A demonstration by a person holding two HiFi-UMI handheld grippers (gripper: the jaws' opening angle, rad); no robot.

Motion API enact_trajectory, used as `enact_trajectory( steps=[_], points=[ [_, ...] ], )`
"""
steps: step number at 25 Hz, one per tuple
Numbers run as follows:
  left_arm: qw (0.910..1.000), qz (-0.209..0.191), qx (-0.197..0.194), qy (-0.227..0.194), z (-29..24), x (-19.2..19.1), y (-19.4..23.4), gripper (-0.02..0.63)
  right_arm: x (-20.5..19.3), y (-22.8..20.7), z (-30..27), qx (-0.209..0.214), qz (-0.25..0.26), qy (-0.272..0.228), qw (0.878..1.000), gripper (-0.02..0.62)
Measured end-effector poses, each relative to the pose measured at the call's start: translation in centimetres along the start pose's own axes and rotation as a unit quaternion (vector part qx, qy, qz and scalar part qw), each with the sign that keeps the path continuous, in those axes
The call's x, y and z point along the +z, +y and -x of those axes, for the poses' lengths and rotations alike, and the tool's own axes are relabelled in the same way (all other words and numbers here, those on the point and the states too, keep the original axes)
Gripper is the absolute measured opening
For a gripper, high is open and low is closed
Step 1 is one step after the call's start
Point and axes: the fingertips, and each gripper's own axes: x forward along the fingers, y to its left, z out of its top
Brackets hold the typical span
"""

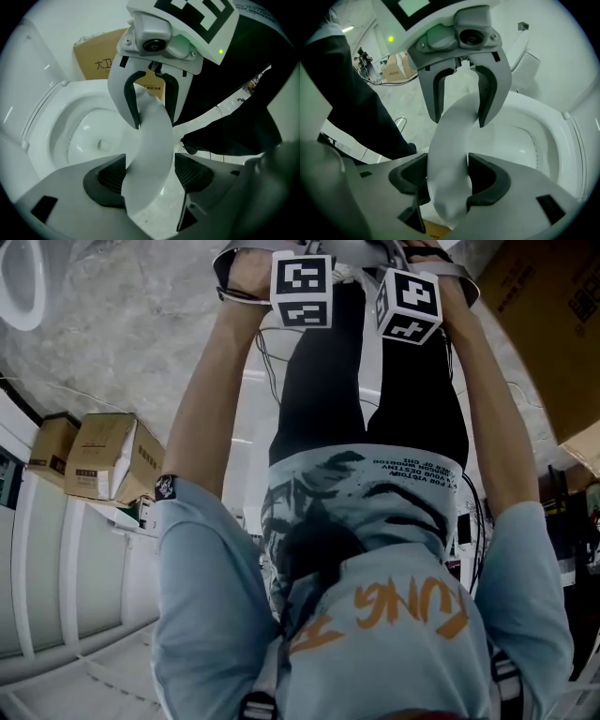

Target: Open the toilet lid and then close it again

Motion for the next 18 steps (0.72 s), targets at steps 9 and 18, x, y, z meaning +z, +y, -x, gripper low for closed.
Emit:
enact_trajectory(
  steps=[9, 18],
  points=[
    [0.9947, -0.06, 0.082, 0.018, 1.8, 0.7, 0.5, 0.338, 1.1, 0.1, 3.2, 0.007, -0.013, -0.036, 0.999, 0.275],
    [0.9761, -0.126, 0.163, 0.068, 7.0, 1.8, 1.4, 0.287, 3.1, -0.3, 8.9, -0.008, -0.032, -0.063, 0.997, 0.262]
  ],
)
